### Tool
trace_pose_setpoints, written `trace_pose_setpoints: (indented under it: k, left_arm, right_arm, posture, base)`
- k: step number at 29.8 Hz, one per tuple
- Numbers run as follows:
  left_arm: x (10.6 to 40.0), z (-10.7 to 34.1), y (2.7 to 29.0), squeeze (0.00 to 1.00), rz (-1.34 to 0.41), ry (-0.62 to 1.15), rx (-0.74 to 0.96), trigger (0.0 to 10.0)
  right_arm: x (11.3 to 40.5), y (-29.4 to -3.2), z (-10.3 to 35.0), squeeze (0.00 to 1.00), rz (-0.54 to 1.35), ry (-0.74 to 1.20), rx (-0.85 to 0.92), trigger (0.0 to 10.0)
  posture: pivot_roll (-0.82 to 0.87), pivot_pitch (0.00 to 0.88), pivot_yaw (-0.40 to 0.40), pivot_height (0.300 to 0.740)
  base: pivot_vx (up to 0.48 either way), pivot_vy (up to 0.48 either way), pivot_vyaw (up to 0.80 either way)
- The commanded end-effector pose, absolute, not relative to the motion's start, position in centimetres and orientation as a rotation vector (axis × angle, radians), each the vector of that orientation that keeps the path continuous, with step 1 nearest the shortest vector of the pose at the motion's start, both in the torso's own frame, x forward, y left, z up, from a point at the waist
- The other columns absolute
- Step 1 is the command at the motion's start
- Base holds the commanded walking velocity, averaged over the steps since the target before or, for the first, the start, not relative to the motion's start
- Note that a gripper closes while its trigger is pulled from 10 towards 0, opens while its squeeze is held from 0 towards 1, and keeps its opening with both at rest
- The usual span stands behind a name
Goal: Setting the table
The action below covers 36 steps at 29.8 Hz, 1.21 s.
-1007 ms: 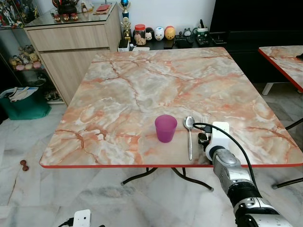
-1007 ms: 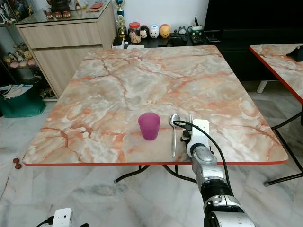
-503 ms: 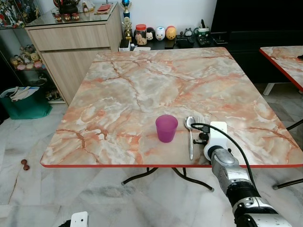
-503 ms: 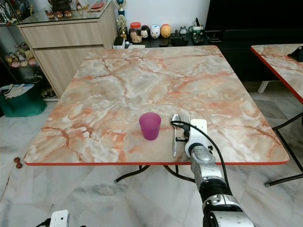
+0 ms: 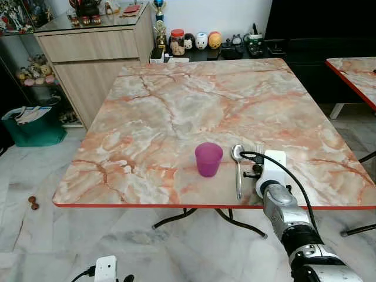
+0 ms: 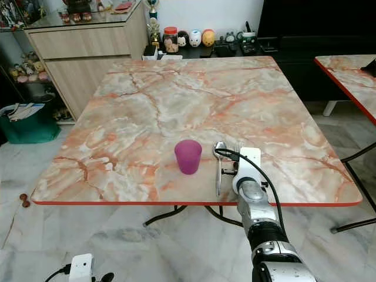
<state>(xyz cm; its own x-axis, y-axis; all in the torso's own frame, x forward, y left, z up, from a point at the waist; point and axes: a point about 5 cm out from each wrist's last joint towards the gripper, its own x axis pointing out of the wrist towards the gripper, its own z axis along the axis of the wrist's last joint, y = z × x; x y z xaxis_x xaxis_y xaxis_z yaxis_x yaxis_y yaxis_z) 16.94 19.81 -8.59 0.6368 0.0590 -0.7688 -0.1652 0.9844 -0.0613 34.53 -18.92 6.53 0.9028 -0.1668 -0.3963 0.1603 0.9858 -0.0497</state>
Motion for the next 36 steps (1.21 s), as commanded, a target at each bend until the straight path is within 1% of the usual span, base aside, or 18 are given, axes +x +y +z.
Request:
trace_pose_setpoints:
  k: [1,2,9,10,11,13,19,21,23,26,30,36]
  left_arm:
    - [16.0,-9.0,20.0,0.00,0.131,0.915,-0.118,10.0]
    - [15.9,-9.0,20.1,0.00,0.131,0.916,-0.118,10.0]
    - [15.9,-9.0,20.1,0.00,0.132,0.916,-0.118,10.0]
    - [16.0,-9.0,20.3,0.00,0.133,0.914,-0.114,10.0]
    - [16.0,-8.9,20.5,0.00,0.135,0.912,-0.110,10.0]
    - [15.9,-8.8,21.2,0.00,0.137,0.908,-0.103,10.0]
    - [15.7,-8.8,21.7,0.00,0.136,0.907,-0.098,10.0]
    - [15.2,-8.8,22.4,0.00,0.137,0.908,-0.093,10.0]
    - [15.2,-8.8,22.5,0.00,0.139,0.904,-0.096,10.0]
    - [14.8,-8.9,22.6,0.00,0.143,0.908,-0.097,10.0]
    - [14.2,-9.2,22.4,0.00,0.140,0.933,-0.089,10.0]
    - [14.2,-9.3,21.8,0.00,0.131,0.948,-0.081,10.0]
  right_arm:
    - [34.6,-19.6,7.3,0.00,-0.206,0.358,-0.027,10.0]
    - [34.7,-19.6,7.7,0.00,-0.203,0.325,-0.030,10.0]
    - [34.7,-19.6,8.0,0.00,-0.201,0.306,-0.031,10.0]
    - [34.0,-19.5,9.5,0.00,-0.168,0.162,-0.073,10.0]
    - [33.1,-19.3,10.7,0.00,-0.141,0.056,-0.104,10.0]
    - [31.4,-19.2,12.3,0.00,-0.111,-0.074,-0.139,10.0]
    - [30.4,-19.7,13.3,0.00,-0.118,-0.132,-0.160,10.0]
    - [30.2,-19.4,14.5,0.00,-0.098,-0.194,-0.169,10.0]
    - [30.1,-19.2,14.9,0.00,-0.095,-0.202,-0.174,10.0]
    - [30.0,-18.2,15.8,0.00,-0.065,-0.245,-0.144,10.0]
    - [29.4,-16.2,15.6,0.00,0.035,-0.263,-0.150,10.0]
    - [29.6,-14.8,15.8,0.00,0.077,-0.271,-0.120,10.0]
  posture:
    - [-0.05,0.000,0.045,0.740]
    - [-0.05,0.000,0.044,0.740]
    - [-0.05,0.000,0.044,0.740]
    - [-0.06,0.000,0.047,0.740]
    - [-0.06,0.000,0.049,0.740]
    - [-0.07,0.000,0.053,0.740]
    - [-0.08,0.000,0.057,0.740]
    - [-0.08,0.000,0.060,0.740]
    - [-0.08,0.000,0.060,0.740]
    - [-0.08,0.000,0.061,0.740]
    - [-0.08,0.000,0.058,0.740]
    - [-0.08,0.000,0.056,0.740]
  base:
    - [0.000,0.000,0.00]
    - [0.000,0.000,0.00]
    - [0.000,0.000,0.00]
    - [0.000,0.000,0.00]
    - [0.000,0.000,0.00]
    - [0.000,0.000,0.00]
    - [0.000,0.000,0.00]
    - [0.000,0.000,0.00]
    - [0.000,0.000,0.00]
    - [0.000,0.000,0.00]
    - [0.000,0.000,0.00]
    - [0.000,0.000,0.00]
